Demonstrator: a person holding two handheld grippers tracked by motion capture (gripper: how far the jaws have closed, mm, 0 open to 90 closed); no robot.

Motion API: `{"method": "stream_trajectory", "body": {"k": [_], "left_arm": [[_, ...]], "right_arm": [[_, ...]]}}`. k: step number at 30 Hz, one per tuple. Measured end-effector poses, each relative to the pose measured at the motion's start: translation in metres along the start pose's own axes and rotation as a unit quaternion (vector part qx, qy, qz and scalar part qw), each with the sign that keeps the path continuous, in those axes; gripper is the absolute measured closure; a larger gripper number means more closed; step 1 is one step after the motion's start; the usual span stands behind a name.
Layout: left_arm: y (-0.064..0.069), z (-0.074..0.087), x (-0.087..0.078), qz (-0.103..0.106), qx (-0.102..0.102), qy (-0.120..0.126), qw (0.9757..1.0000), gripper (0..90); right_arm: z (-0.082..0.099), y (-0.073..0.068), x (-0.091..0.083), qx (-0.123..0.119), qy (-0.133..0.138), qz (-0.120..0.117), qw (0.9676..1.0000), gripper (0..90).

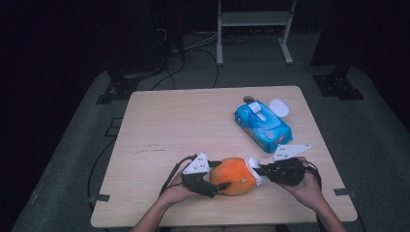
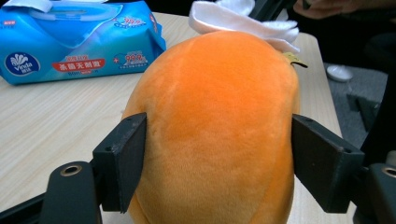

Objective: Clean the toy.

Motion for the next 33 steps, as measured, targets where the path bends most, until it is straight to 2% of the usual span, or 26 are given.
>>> {"method": "stream_trajectory", "body": {"k": [7,9,12,18,21,22,26,28,31,32,33], "left_arm": [[0.005,-0.002,0.002,-0.002,0.026,-0.01,0.9996,24.3],[0.005,-0.001,0.001,-0.001,0.022,-0.01,0.9997,24.2],[0.003,-0.001,0.001,-0.002,0.017,-0.008,0.9998,24.1],[0.003,-0.001,0.001,-0.002,0.014,-0.006,0.9999,24.2],[0.004,-0.001,0.002,-0.006,0.021,-0.012,0.9997,24.2],[0.006,-0.001,0.003,-0.007,0.029,-0.015,0.9995,24.1],[0.009,-0.002,0.005,-0.007,0.033,-0.016,0.9993,23.5],[0.009,-0.002,0.004,-0.002,0.033,-0.015,0.9993,22.4],[0.007,-0.002,0.003,0.002,0.022,-0.012,0.9997,16.2],[0.004,-0.003,0.003,0.003,-0.005,-0.004,1.0,13.4],[0.004,-0.003,0.003,0.003,-0.005,-0.004,1.0,10.1]], "right_arm": [[-0.017,-0.016,0.002,-0.027,0.017,-0.007,0.9995,84.7],[-0.016,-0.015,0.003,-0.027,0.016,-0.009,0.9995,84.7],[-0.011,-0.011,0.001,-0.015,0.014,-0.012,0.9997,84.7],[-0.001,-0.005,-0.002,-0.005,0.004,-0.006,1.0,84.7],[-0.004,-0.008,-0.002,-0.013,0.004,0.001,0.9999,84.7],[-0.011,-0.014,0.0,-0.027,0.008,-0.002,0.9996,84.6],[-0.02,-0.022,0.002,-0.04,0.014,-0.009,0.999,84.6],[-0.019,-0.021,0.003,-0.037,0.013,-0.013,0.9992,84.6],[-0.015,-0.019,0.002,-0.027,0.017,-0.022,0.9993,84.6],[-0.014,-0.019,0.002,-0.025,0.014,-0.023,0.9993,84.6],[-0.014,-0.019,0.002,-0.025,0.014,-0.023,0.9993,84.6]]}}
Point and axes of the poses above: each handheld gripper's, and its own axes: x roughly forward along the jaws, z roughly out of its underside, y roughly to its right, the point moved 5 cm from there along x, roughly forward along the jaws, and after that the axes turned 6 degrees about y, right-handed, at the moved point
